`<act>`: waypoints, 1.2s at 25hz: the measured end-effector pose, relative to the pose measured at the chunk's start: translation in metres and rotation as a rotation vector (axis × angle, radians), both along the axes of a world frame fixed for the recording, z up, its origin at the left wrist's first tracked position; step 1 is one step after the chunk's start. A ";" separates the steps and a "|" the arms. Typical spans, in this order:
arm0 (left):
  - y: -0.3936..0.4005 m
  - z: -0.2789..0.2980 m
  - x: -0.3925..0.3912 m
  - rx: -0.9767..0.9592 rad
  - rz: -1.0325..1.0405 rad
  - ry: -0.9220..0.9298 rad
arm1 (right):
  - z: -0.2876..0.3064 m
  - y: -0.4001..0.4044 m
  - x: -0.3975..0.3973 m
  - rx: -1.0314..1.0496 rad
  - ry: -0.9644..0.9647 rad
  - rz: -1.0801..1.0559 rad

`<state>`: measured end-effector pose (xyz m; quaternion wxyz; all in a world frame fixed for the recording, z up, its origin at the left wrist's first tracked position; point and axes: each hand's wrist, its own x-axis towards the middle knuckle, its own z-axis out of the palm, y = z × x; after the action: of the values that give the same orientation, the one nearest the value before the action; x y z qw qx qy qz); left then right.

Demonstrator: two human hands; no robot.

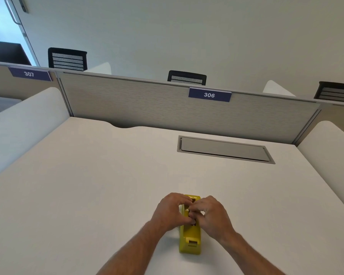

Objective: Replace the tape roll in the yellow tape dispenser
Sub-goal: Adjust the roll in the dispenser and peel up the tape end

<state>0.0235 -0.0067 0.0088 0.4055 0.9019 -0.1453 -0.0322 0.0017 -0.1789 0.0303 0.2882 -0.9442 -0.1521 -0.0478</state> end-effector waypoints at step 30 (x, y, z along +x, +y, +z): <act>0.001 -0.002 -0.001 0.042 -0.019 -0.047 | 0.002 -0.002 0.003 -0.097 -0.064 0.053</act>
<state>0.0229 -0.0060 0.0071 0.3826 0.9093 -0.1628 -0.0178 0.0043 -0.1805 0.0319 0.2382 -0.9507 -0.1883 -0.0632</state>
